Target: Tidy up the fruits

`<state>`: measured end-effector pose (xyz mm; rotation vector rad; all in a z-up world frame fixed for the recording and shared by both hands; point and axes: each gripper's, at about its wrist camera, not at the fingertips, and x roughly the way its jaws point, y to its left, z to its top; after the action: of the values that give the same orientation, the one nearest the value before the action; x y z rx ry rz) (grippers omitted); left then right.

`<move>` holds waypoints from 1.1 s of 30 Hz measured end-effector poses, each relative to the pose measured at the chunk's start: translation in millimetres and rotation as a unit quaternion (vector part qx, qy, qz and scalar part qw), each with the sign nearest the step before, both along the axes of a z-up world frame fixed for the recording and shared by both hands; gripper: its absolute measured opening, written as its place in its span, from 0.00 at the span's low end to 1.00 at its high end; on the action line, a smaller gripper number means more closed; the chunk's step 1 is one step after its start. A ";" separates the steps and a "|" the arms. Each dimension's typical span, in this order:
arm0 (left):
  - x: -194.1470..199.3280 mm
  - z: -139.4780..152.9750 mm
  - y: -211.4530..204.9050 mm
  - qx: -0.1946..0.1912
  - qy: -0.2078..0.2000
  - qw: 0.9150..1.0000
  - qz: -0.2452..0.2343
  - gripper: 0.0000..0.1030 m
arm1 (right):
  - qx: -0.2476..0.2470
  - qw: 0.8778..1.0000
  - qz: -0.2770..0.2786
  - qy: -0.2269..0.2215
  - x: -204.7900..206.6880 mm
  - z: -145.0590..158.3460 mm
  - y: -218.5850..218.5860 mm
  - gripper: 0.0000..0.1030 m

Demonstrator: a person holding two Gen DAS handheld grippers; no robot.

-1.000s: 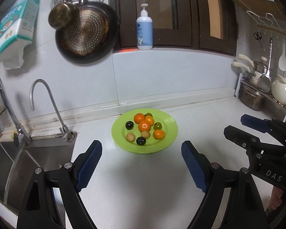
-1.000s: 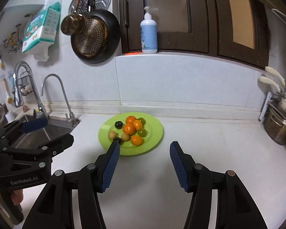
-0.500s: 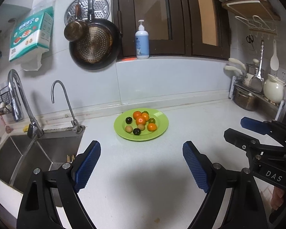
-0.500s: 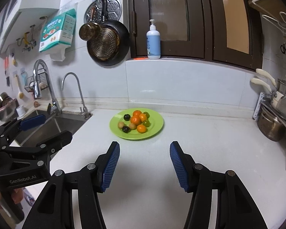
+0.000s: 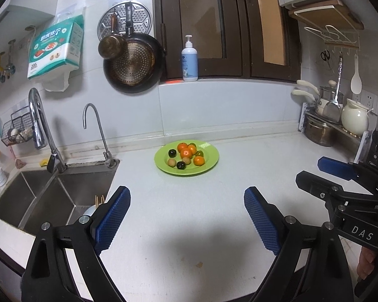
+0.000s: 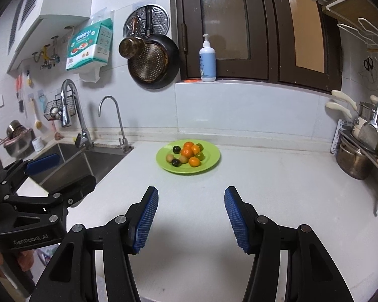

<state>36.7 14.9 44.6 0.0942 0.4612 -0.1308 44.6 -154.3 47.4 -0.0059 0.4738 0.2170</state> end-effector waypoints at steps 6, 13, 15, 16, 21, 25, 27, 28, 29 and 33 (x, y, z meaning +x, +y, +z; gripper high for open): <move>-12.3 -0.8 -1.1 0.002 0.000 1.000 0.003 0.91 | 0.001 1.000 0.003 0.003 -13.0 -3.3 0.2 0.54; -21.7 -1.2 -0.6 0.001 -0.002 1.000 0.007 0.96 | 0.002 1.000 0.004 0.001 -22.3 -3.6 -1.4 0.54; -24.9 -0.7 -0.6 0.002 -0.003 1.000 0.009 0.96 | 0.003 1.000 0.005 0.000 -24.7 -3.7 -1.2 0.54; -26.5 -0.6 -0.5 0.002 -0.004 1.000 0.010 0.97 | 0.003 1.000 0.007 0.001 -26.0 -3.7 -1.0 0.54; -31.4 -0.5 0.9 0.002 -0.003 1.000 0.016 1.00 | 0.003 1.000 0.011 -0.002 -29.6 -3.4 -1.0 0.54; -35.4 -0.2 2.7 0.002 -0.005 1.000 0.019 1.00 | 0.003 1.000 0.015 -0.002 -31.2 -3.0 0.0 0.54; -38.3 0.0 3.1 0.003 -0.007 1.000 0.023 1.00 | 0.003 1.000 0.017 -0.002 -30.5 -2.6 -0.3 0.54; -39.1 0.0 3.4 0.003 -0.007 1.000 0.024 1.00 | 0.004 1.000 0.017 -0.002 -30.9 -2.6 0.0 0.54; -39.8 -0.1 3.7 0.004 -0.006 1.000 0.025 1.00 | 0.004 1.000 0.018 -0.002 -31.4 -2.6 0.2 0.54; -40.5 -0.6 3.9 0.008 -0.004 1.000 0.030 1.00 | 0.003 1.000 0.019 -0.003 -33.3 -2.8 1.7 0.54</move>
<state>-3.9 18.8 44.0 0.0957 0.4569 -0.0689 11.3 -152.6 44.7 -0.0088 0.4680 0.2557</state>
